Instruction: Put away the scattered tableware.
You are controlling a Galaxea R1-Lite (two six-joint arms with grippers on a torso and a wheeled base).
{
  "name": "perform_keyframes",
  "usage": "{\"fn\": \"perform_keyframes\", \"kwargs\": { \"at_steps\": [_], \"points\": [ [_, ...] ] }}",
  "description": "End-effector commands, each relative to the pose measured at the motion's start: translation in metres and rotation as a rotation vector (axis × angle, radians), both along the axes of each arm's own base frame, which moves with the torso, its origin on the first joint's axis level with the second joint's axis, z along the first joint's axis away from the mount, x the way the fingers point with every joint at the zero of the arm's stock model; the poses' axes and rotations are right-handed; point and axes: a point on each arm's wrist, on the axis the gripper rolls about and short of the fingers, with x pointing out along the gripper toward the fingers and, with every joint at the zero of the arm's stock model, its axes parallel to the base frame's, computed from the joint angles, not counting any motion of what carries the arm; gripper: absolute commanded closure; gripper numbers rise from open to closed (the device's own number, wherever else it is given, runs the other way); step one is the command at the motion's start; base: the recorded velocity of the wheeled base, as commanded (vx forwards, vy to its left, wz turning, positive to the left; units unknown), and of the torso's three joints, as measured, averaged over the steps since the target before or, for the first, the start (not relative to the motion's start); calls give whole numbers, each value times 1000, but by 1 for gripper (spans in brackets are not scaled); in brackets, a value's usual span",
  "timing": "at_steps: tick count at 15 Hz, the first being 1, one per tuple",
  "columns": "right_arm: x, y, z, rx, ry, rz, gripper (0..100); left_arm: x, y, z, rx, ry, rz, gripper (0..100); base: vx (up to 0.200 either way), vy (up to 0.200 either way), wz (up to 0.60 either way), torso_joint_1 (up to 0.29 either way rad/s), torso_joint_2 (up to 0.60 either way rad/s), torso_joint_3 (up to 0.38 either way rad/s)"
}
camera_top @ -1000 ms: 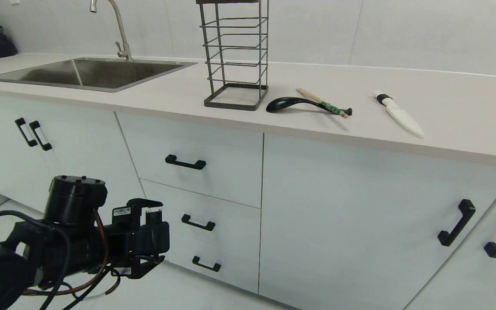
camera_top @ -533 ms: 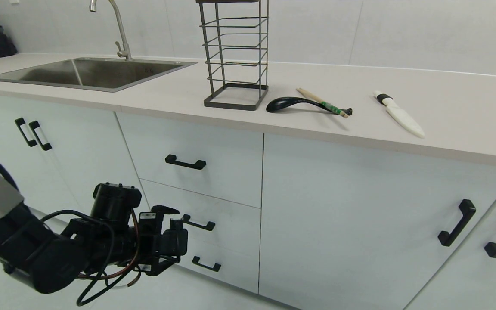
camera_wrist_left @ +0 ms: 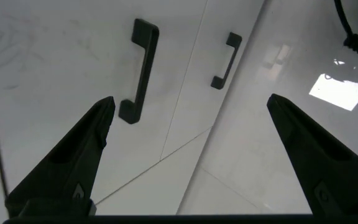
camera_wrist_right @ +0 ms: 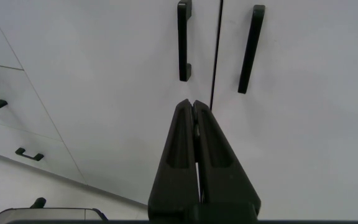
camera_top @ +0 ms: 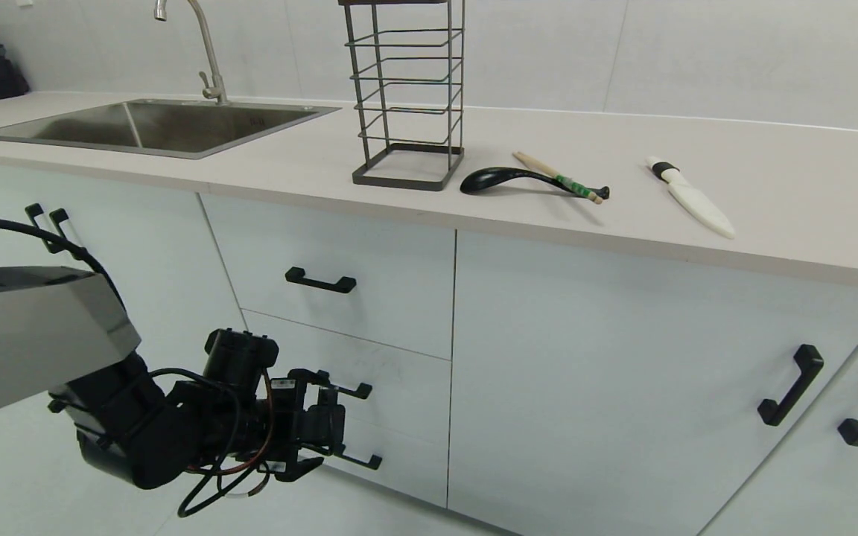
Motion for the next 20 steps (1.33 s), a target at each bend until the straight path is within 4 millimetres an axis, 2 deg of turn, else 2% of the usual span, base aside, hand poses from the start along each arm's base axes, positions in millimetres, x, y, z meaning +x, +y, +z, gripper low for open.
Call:
{"fn": "perform_keyframes", "kwargs": {
  "at_steps": [1, 11, 20],
  "points": [
    [0, 0, 0, 0, 1, 1, 100, 7, -1, -18, 10, 31, 3, 0, 0, 0, 0, 0, 0, 0],
    [0, 0, 0, 0, 1, 1, 100, 54, -4, -47, -23, -15, 21, 0, 0, 0, 0, 0, 0, 0],
    [0, 0, 0, 0, 1, 1, 100, 63, -9, -64, -19, -2, 15, 0, 0, 0, 0, 0, 0, 0]
  ]
}}
